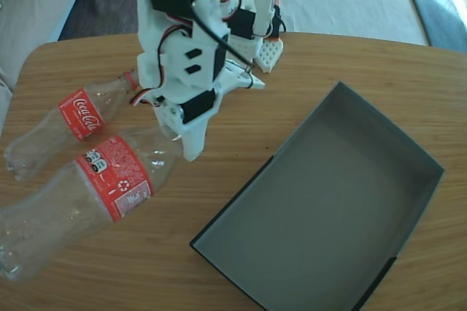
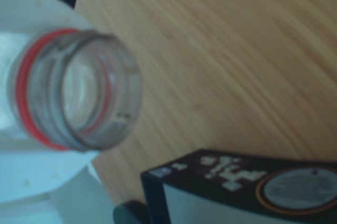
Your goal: Grasp the bottles and put them in the box.
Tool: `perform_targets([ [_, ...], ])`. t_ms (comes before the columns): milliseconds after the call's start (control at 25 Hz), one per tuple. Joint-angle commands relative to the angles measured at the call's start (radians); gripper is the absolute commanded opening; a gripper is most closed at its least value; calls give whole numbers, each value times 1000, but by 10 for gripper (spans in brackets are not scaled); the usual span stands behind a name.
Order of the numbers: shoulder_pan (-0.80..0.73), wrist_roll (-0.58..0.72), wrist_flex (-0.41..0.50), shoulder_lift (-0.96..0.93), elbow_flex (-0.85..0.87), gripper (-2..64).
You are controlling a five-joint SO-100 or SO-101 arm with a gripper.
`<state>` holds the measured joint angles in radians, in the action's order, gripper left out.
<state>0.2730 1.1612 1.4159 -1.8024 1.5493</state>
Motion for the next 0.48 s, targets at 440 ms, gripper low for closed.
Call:
perform_targets([
  [440,-394,-453,224,-161,-193,0],
])
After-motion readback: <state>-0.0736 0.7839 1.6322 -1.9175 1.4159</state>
